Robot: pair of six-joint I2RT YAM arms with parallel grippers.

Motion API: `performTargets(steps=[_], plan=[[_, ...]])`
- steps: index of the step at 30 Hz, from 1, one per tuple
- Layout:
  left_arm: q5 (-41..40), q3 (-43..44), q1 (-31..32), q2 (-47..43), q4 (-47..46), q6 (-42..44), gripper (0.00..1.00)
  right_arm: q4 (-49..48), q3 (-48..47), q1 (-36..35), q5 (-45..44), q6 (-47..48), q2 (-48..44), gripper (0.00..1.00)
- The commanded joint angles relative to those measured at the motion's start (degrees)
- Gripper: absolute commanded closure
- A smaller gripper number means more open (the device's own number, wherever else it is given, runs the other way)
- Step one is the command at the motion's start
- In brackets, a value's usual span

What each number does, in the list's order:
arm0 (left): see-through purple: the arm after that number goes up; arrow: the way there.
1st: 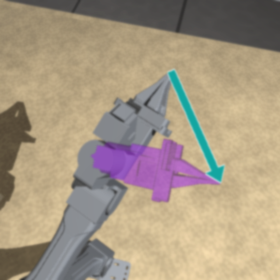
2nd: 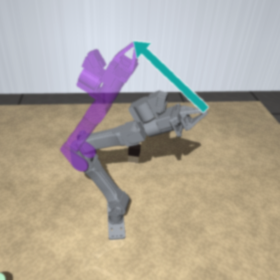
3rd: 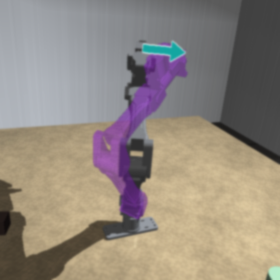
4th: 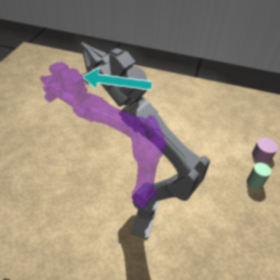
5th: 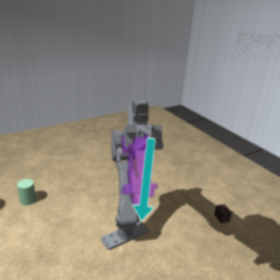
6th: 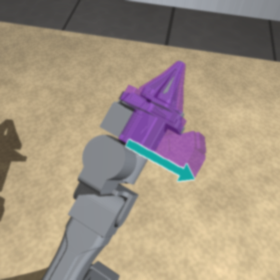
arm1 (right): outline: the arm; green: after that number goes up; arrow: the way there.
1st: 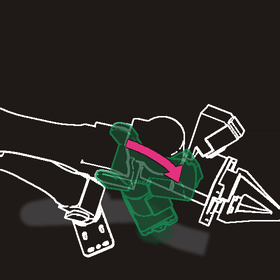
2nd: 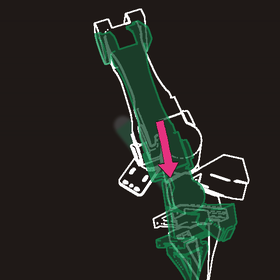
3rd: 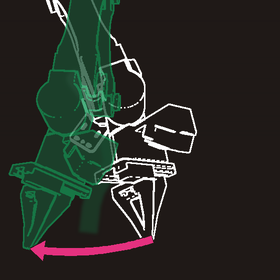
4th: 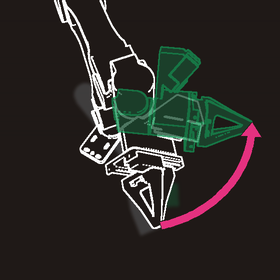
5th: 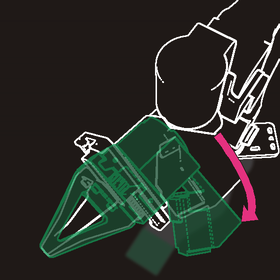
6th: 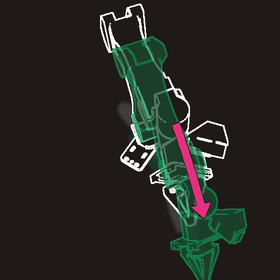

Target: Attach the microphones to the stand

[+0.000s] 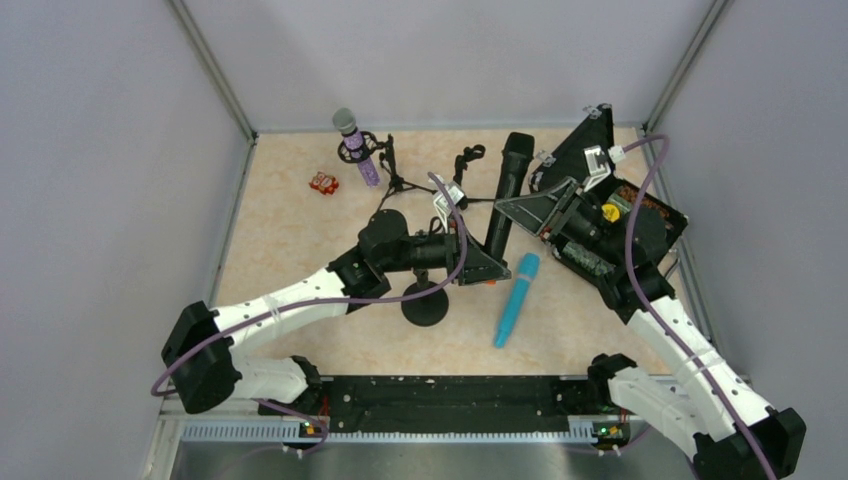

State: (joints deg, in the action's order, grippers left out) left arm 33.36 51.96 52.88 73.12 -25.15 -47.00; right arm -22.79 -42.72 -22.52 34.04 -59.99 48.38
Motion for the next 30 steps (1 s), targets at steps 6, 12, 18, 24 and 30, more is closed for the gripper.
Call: performTargets(steps=[6,12,18,24,30], plan=[[-4.5,-1.3,0.3,-4.7,-1.0,4.4,1.0,-1.1,0.8,-0.8,-2.3,4.0,-1.0,0.75],[-8.6,-1.1,0.3,-6.6,3.6,7.0,1.0,0.3,0.3,-0.8,-1.2,5.8,1.3,0.3],[-10.9,-2.0,0.3,-9.4,6.7,8.1,1.0,4.9,-3.1,-0.9,2.0,10.8,2.0,0.1],[-9.3,-3.5,0.3,-12.3,7.1,8.5,1.0,7.3,-7.4,-0.6,11.0,16.3,3.8,0.05],[-4.4,-5.7,0.2,-13.7,4.6,7.2,1.0,-8.3,-4.8,0.0,21.3,6.5,6.5,0.05]])
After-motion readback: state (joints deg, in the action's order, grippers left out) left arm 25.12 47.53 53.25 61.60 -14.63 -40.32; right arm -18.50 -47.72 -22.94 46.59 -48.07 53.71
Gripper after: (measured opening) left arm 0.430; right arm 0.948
